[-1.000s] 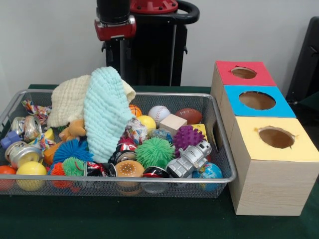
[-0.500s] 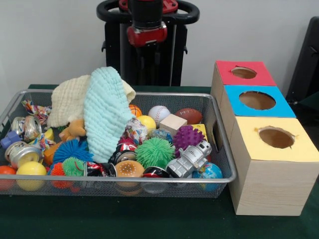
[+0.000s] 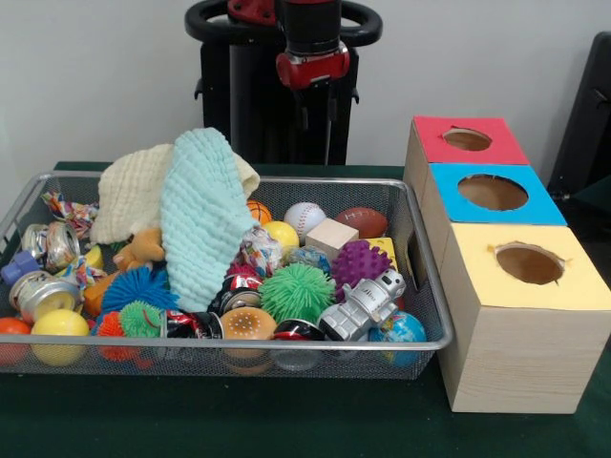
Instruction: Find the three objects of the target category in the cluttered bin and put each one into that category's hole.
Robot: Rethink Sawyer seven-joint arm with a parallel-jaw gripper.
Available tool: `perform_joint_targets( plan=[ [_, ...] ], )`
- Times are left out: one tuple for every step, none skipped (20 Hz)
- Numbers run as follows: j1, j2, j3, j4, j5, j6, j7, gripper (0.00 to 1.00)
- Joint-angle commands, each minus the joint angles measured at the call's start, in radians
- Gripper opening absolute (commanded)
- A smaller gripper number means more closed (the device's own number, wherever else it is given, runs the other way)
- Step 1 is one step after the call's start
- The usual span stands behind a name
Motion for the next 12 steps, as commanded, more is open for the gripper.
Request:
perform_joint_targets(
  plan=[
    [-0.042, 0.147, -0.079, -0.164, 0.049, -0.037, 0.163, 1.0],
    [-0.045, 0.162, -0.08, -0.18, 0.05, -0.042, 0.157, 1.0],
    [-0.054, 0.172, -0.069, -0.193, 0.048, -0.039, 0.145, 1.0],
    [-0.064, 0.181, -0.058, -0.203, 0.051, -0.029, 0.136, 1.0],
    [-0.066, 0.183, -0.051, -0.21, 0.052, -0.025, 0.129, 1.0],
    [-0.061, 0.179, -0.053, -0.216, 0.053, -0.026, 0.126, 1.0],
    [-0.061, 0.176, -0.046, -0.221, 0.053, -0.023, 0.12, 1.0],
    [-0.064, 0.175, -0.037, -0.224, 0.05, -0.024, 0.112, 1.0],
    [-0.058, 0.174, -0.035, -0.231, 0.044, -0.032, 0.107, 1.0],
    [-0.055, 0.176, -0.033, -0.237, 0.039, -0.04, 0.102, 1.0],
    [-0.046, 0.18, -0.041, -0.243, 0.037, -0.056, 0.104, 1.0],
    [-0.035, 0.185, -0.049, -0.251, 0.036, -0.071, 0.106, 1.0]
  ],
)
